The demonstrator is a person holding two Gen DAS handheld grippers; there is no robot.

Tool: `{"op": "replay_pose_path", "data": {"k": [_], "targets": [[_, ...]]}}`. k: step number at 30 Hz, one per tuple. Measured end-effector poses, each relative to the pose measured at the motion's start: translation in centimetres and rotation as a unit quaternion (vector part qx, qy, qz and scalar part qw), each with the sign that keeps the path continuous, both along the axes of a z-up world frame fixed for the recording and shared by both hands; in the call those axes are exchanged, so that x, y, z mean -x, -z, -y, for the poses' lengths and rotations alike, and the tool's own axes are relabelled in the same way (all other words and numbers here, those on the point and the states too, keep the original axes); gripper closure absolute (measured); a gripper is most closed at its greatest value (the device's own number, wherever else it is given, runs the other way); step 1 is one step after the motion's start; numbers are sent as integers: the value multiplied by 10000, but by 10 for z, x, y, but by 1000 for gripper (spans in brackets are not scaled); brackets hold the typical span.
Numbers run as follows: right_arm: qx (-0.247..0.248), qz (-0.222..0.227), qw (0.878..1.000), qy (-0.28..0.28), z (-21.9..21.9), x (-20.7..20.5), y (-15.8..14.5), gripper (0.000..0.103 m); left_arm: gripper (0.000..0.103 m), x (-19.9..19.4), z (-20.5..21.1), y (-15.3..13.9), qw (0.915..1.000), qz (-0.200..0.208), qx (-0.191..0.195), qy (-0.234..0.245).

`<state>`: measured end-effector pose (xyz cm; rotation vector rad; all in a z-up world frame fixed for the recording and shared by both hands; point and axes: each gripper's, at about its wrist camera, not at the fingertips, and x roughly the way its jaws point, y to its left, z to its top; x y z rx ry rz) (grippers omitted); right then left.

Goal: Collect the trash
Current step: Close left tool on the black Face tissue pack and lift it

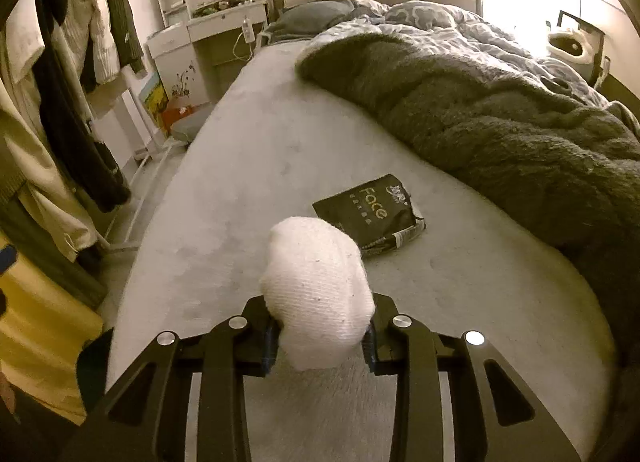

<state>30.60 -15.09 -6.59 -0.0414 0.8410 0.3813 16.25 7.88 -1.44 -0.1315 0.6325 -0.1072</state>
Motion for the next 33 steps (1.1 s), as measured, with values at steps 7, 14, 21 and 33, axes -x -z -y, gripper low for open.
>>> {"op": "replay_pose_path", "data": {"k": [7,14,21,33], "targets": [[-278,34,9995,130,6,14,-17,70,10,3,-1,9,9999,-66,-92,5],[-233,40,9995,221,23,24,-14,70,10,-11,13,0,9990,40,305,326],[-635,-15,9977,225,55,25,-15,70,11,-46,63,16,9958,-23,-222,884],[-1273,-18,9917,156,102,38,-29,70,10,-134,139,51,9798,-192,-865,1792]]}}
